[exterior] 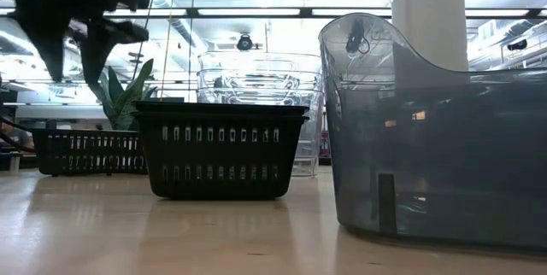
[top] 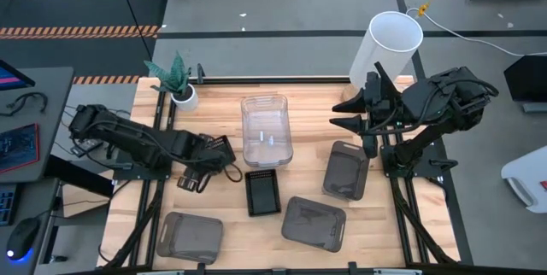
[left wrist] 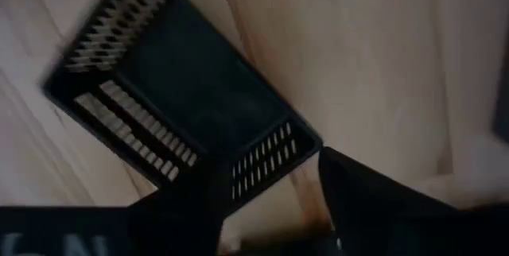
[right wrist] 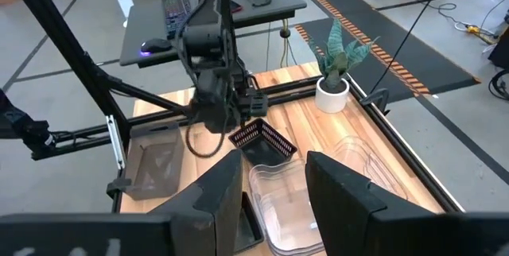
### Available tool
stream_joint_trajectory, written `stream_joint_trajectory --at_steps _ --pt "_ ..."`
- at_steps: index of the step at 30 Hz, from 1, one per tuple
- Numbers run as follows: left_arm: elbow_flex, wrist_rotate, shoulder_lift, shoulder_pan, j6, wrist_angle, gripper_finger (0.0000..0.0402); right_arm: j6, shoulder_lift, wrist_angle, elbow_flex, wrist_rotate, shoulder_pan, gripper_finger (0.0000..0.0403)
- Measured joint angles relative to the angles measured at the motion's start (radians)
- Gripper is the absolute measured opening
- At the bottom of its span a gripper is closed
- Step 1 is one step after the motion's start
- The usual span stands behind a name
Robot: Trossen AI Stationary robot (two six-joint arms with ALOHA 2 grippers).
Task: Stack baskets by color
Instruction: Stack the left black bin on the black bins
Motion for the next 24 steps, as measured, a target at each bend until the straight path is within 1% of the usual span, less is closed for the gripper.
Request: stream_joint_trajectory --at_steps 2,4,8,12,17,22,24 --pt "-0.023 0.013 0.025 0.001 0.030 -0.003 0.0219 0.002 0.000 0.002 0.000 0.000 0.000 0.0145" --pt "-0.042 0.017 0.054 0.000 0.058 -0.006 0.0232 0.003 0.001 0.003 0.000 0.000 0.000 0.0145" --pt "-0.064 0.018 0.098 0.000 0.081 -0.005 0.0239 0.002 0.002 0.003 0.000 0.000 0.000 0.0145" --pt "-0.096 0.018 0.121 0.000 0.106 -0.006 0.0231 -0.001 0.002 0.003 0.000 0.000 0.000 0.0145" --pt "-0.172 0.015 0.127 -0.001 0.107 -0.003 0.0218 -0.001 0.002 0.003 0.000 0.000 0.000 0.0145" --pt "-0.212 -0.057 0.127 -0.001 0.110 0.004 0.0203 -0.001 0.002 0.002 0.000 0.000 0.000 0.0145" --pt "-0.219 -0.072 0.127 0.000 0.118 0.038 0.0194 -0.001 0.002 0.002 0.000 0.000 0.000 0.0145"
